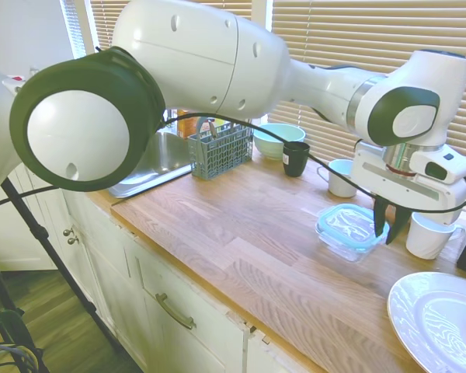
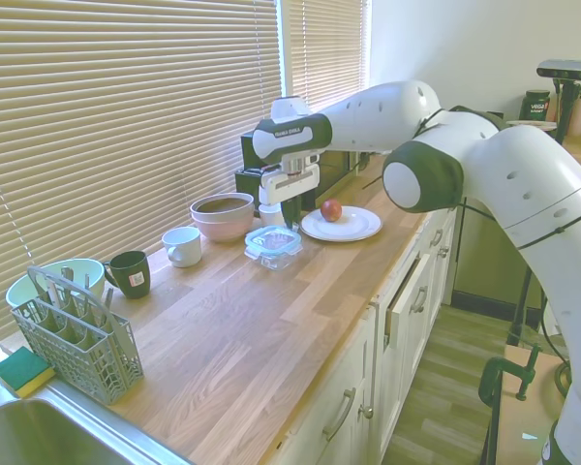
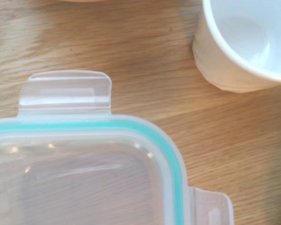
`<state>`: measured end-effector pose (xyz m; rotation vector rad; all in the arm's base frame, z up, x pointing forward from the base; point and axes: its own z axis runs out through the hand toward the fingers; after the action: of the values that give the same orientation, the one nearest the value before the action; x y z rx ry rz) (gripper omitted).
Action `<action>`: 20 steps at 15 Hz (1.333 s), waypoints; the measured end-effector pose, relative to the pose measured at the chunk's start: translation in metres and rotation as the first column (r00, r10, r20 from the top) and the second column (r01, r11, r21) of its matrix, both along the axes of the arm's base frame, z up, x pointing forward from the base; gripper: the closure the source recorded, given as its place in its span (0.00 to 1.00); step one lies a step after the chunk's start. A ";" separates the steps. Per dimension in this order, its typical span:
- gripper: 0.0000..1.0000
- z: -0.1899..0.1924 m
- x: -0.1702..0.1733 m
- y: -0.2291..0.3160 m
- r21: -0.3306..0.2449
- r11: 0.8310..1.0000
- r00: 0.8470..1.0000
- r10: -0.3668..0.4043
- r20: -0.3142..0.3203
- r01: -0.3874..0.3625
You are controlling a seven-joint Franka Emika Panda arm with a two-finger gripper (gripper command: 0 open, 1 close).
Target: Cover the lid of the food container
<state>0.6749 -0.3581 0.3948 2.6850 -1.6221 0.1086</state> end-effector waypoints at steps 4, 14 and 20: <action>0.00 0.004 0.006 0.015 0.002 1.000 1.000 -0.004 0.001 0.004; 0.00 0.018 -0.023 0.002 -0.006 0.999 0.999 -0.051 0.000 0.051; 0.00 0.102 -0.053 0.082 -0.065 0.997 0.998 0.033 0.055 -0.029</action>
<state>0.6216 -0.2763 0.4970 2.6831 -1.5630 0.2333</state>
